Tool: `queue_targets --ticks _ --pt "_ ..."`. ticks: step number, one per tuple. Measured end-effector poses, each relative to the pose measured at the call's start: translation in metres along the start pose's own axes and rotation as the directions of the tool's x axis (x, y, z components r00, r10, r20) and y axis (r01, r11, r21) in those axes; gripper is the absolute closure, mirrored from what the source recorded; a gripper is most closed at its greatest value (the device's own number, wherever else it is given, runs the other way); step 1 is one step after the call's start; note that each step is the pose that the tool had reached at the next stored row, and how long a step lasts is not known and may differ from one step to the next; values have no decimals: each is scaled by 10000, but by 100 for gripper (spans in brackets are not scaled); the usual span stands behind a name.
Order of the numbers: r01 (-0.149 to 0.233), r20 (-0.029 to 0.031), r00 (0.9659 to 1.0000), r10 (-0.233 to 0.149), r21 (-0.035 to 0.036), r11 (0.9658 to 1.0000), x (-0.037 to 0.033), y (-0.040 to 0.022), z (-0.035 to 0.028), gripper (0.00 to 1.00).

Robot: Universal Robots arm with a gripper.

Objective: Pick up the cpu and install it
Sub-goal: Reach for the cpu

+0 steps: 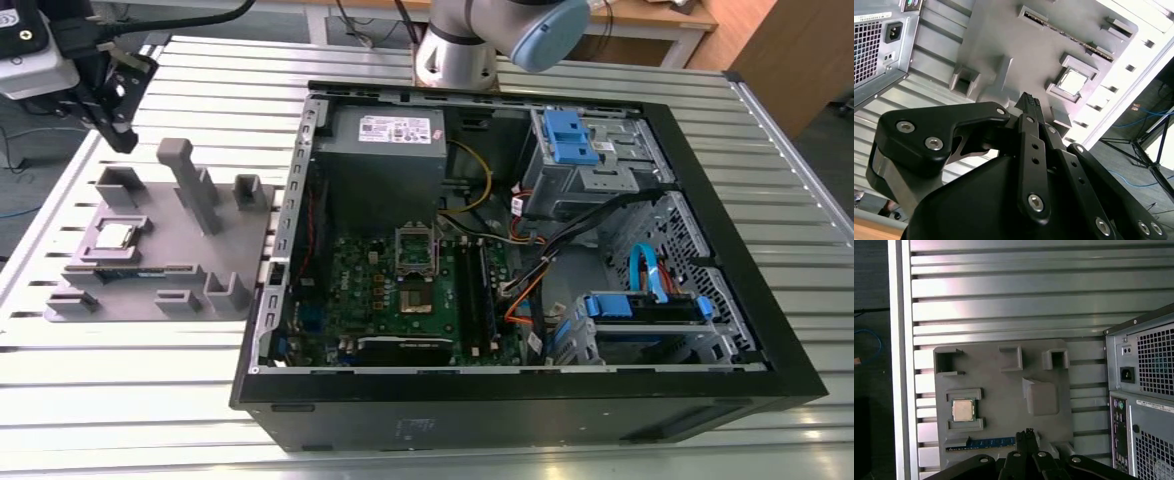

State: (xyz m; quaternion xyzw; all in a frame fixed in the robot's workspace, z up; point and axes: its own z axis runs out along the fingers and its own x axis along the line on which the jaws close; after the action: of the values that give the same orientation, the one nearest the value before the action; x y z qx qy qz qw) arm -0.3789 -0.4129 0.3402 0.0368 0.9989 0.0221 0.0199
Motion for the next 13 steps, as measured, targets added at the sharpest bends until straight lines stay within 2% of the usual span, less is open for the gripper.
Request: queue_targets --ticks 6,13 --pt "5 -1 10000 -5 1 10000 68 -55 31 89" --pt "4 0 10000 -4 1 10000 182 -87 122 89"
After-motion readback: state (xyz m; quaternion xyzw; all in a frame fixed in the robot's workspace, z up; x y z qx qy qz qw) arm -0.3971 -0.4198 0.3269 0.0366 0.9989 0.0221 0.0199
